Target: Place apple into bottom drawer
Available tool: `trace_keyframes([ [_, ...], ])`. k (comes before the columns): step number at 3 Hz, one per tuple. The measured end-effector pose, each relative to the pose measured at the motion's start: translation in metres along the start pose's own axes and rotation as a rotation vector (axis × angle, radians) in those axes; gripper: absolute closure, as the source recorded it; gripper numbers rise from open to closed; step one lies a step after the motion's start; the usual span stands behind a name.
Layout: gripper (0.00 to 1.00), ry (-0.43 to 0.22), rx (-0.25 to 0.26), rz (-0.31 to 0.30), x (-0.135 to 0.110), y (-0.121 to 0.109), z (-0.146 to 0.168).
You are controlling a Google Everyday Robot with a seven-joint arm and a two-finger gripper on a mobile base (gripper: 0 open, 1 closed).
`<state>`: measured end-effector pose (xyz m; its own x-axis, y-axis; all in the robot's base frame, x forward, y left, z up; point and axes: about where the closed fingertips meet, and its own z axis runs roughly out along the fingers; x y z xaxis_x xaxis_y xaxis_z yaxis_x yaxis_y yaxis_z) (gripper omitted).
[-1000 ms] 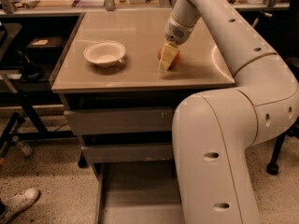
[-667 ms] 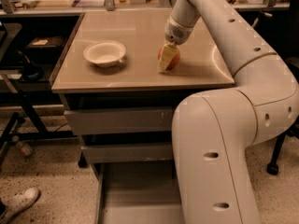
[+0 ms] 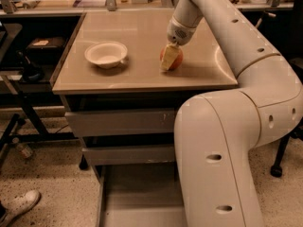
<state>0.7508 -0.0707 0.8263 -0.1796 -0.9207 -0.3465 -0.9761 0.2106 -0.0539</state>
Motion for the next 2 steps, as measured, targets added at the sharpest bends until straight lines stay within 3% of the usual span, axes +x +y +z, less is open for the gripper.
trace_keyframes([
  [1,1.00,-0.008,0.015,-0.002,-0.003,-0.004,0.001],
  [2,1.00,-0.024,0.075,0.037,0.004,-0.001,-0.022],
])
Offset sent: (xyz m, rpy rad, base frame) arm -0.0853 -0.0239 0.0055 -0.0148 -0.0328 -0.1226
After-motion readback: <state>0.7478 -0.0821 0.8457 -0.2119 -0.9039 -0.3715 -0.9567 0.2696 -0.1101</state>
